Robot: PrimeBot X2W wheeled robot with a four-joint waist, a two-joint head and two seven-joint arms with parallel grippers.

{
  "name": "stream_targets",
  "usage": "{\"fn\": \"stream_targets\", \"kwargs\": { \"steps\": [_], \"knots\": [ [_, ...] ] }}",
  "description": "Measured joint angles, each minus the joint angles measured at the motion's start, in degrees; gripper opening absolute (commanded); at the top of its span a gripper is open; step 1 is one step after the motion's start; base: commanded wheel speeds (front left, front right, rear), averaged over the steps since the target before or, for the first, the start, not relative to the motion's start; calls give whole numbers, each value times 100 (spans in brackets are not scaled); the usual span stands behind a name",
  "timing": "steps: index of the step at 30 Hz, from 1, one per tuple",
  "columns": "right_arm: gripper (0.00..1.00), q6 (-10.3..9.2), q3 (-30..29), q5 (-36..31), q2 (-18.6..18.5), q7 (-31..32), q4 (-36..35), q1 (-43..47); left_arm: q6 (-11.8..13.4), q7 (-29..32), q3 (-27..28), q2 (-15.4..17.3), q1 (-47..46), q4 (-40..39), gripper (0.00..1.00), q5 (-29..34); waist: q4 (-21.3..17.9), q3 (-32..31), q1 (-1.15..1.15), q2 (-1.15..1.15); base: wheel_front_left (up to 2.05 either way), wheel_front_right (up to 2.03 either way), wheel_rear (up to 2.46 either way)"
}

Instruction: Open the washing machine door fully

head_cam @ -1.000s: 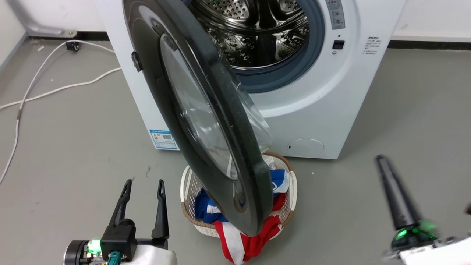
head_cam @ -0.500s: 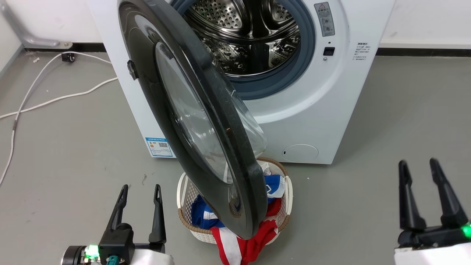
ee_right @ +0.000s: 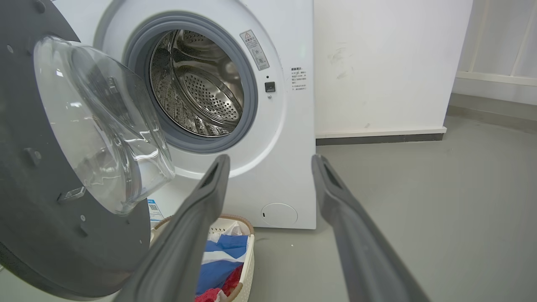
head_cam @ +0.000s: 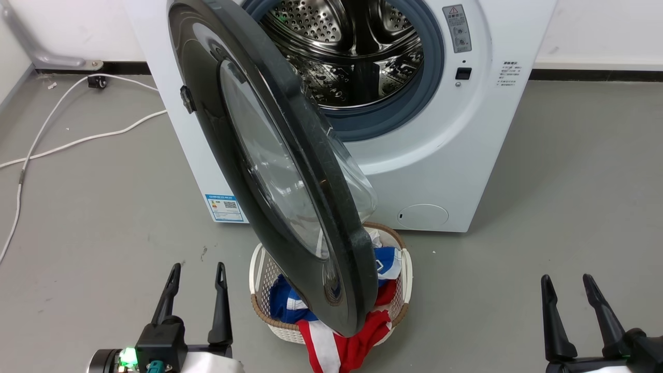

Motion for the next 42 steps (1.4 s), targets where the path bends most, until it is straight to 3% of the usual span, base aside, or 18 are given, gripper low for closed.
{"fn": "stream_targets", "kwargs": {
  "steps": [2, 3, 12, 15, 22, 30, 32, 42],
  "knots": [
    [100, 0, -7, -5, 20, 0, 63, 9, 0, 0, 20, -1, 1, 13, 13, -1, 4, -8, 0, 0, 0, 0, 0],
    [100, 0, -12, -21, 26, 0, 85, 9, 0, 0, 26, -3, 3, 23, 0, -3, 6, -14, 0, 0, 0, 0, 0],
    [100, 0, 19, -97, 68, 0, 216, 19, 58, 0, 198, -19, 20, 23, 0, -18, 1, -87, 0, 0, 0, 0, 0],
    [100, 0, 9, -96, 80, 0, 225, 19, 154, 0, 343, -18, -200, -380, 0, -34, 13, -104, 0, 0, 0, 0, 0],
    [100, 0, 27, -98, 97, 0, 236, 17, 104, -1, 297, 65, -772, -1439, 0, 243, 2, -124, 0, 0, 0, 0, 0],
    [100, 0, 79, -114, 110, 0, 258, 17, -101, -2, -479, 213, -1404, -2446, 0, 606, -47, -141, 0, 0, 0, 0, 0],
    [100, 0, 85, -121, 113, 0, 270, 18, -253, -2, -1027, 231, -1669, -2714, 0, 731, -53, -144, 0, 0, 0, 0, 0],
    [100, 0, 138, -135, 116, 0, 322, 15, -458, -7, -2267, 116, -2146, -2494, 0, 746, -52, -129, 0, 0, 0, 0, 0]
  ]
}}
